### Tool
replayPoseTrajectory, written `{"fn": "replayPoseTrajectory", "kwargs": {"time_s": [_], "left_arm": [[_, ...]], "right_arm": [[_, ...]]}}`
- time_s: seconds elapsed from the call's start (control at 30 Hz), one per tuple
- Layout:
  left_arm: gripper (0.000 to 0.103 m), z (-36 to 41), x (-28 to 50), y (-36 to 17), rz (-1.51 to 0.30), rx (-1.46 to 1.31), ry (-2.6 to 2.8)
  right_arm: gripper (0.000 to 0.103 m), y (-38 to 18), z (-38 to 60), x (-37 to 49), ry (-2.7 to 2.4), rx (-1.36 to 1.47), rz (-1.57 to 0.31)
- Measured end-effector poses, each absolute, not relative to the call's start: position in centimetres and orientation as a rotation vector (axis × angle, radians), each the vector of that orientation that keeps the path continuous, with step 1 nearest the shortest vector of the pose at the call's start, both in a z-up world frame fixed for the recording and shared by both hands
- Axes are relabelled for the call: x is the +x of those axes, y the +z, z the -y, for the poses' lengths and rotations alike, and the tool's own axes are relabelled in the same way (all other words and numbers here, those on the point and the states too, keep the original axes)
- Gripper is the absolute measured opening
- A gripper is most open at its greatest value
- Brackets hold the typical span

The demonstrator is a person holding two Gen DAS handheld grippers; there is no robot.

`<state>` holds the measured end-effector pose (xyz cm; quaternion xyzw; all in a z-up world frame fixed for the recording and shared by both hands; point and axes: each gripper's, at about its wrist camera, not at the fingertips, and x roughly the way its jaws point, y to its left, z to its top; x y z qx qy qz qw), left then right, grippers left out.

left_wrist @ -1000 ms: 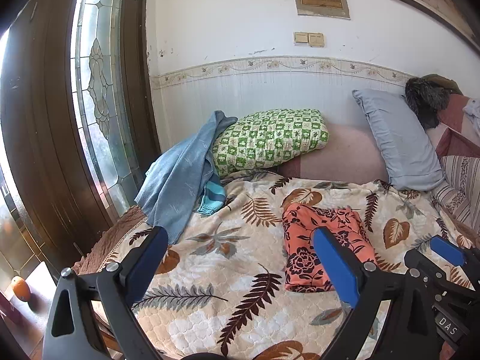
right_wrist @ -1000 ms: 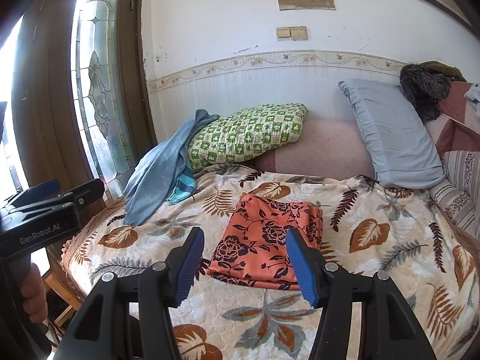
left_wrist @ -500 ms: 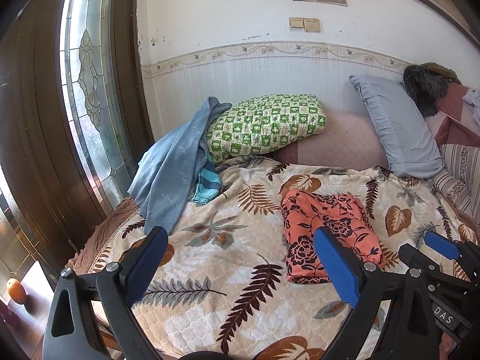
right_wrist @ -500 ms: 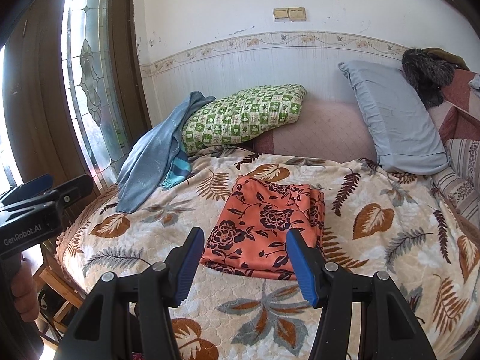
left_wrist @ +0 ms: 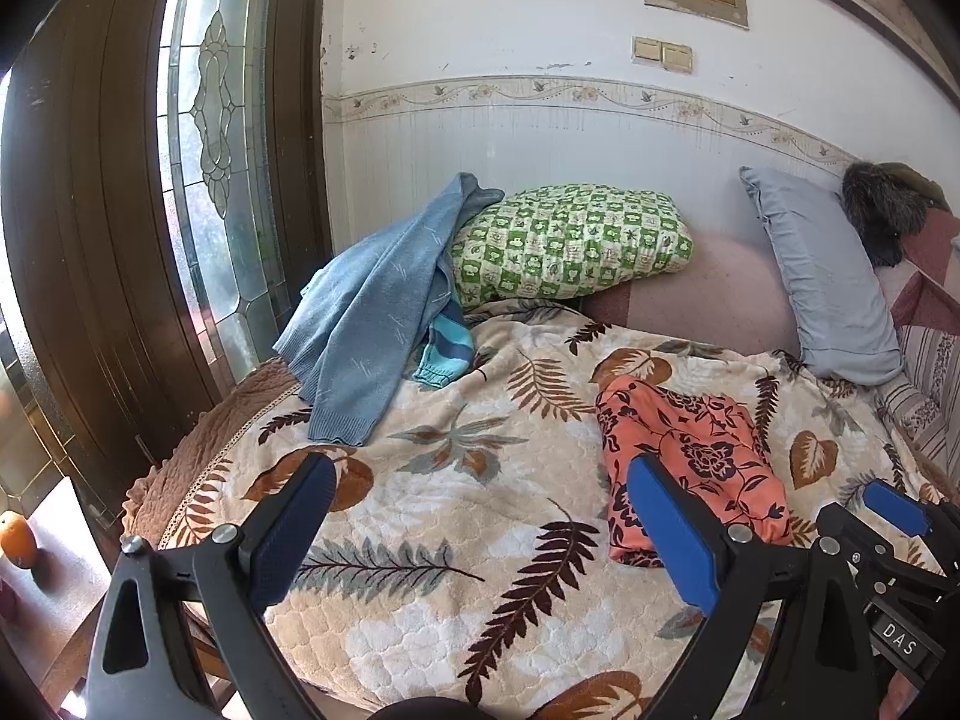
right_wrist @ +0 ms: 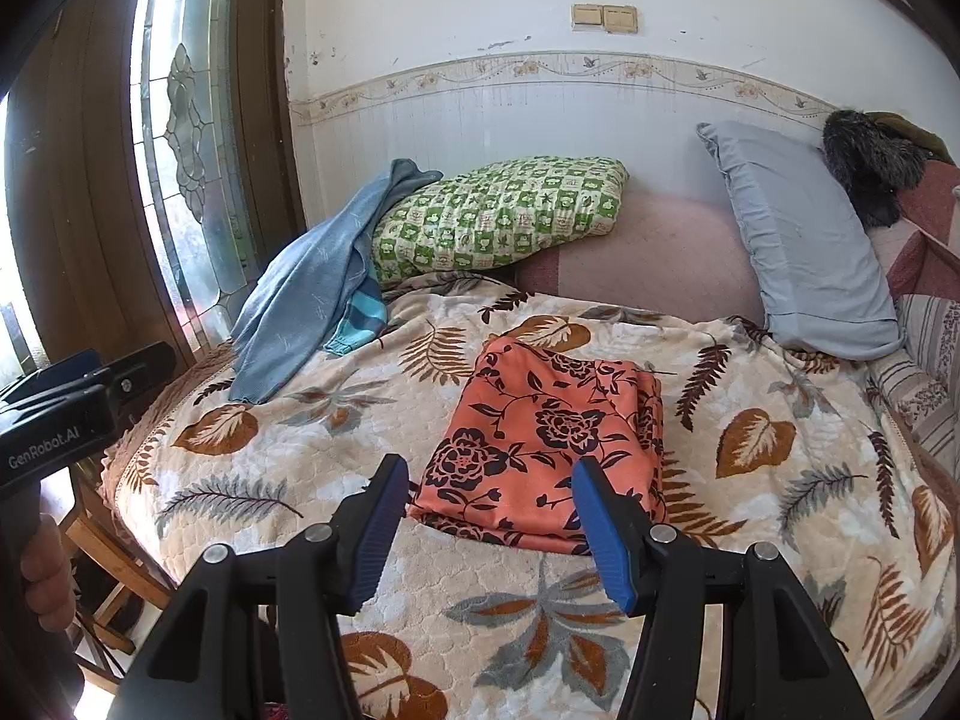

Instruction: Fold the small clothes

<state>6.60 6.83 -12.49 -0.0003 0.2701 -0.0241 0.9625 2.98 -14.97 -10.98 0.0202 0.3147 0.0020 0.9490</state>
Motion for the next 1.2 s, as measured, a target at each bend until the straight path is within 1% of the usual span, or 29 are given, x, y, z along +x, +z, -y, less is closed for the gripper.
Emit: {"fn": "replayPoseTrajectory", "kwargs": {"time_s": [0.3, 0.47, 0.8, 1.0, 1.2], "left_arm": [[0.098, -11.2, 5.9, -12.3, -0.516, -0.027, 0.062], [0.098, -11.9, 6.1, -12.2, -0.535, -0.023, 0.075], [0.098, -8.6, 5.8, -10.5, -0.549, 0.04, 0.011], [0.098, -5.7, 5.6, -9.2, -0.54, 0.085, -0.008], [0.098, -2.9, 6.4, -8.7, -0.549, 0.112, -0.04]], "right_arm": [[0.06, -10.1, 11.7, 3.0, 0.043, -0.015, -0.635], [0.06, -9.7, 11.1, 3.4, 0.053, -0.007, -0.621], [0.061, -8.9, 13.0, 3.8, 0.062, 0.039, -0.594], [0.061, -8.2, 16.8, 3.7, 0.035, 0.115, -0.576], [0.061, -9.0, 20.2, 3.9, 0.001, 0.159, -0.592]]}}
